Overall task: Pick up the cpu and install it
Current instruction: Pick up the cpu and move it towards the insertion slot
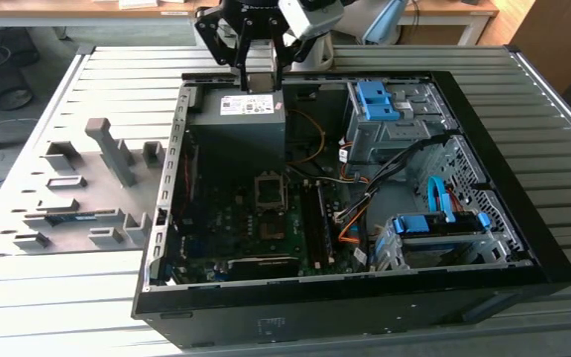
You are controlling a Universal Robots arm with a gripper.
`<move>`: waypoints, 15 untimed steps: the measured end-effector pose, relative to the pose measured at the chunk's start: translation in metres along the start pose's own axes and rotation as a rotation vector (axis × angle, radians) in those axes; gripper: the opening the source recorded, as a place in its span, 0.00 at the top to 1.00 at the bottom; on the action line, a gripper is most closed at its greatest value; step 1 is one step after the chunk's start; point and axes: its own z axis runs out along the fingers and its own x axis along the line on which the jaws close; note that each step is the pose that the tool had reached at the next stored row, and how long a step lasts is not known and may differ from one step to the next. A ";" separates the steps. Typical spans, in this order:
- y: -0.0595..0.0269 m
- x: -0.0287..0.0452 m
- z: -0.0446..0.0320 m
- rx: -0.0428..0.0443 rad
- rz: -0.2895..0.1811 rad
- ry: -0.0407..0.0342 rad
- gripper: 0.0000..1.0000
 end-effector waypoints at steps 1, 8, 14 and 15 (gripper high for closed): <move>0.0000 0.0000 0.0000 0.0000 0.000 -0.0001 0.53; -0.0020 0.0000 0.0003 0.0000 0.000 0.0000 0.53; -0.0113 0.0006 0.0007 0.0000 0.000 0.0000 0.53; -0.0132 0.0007 0.0009 0.0000 0.000 0.0000 0.53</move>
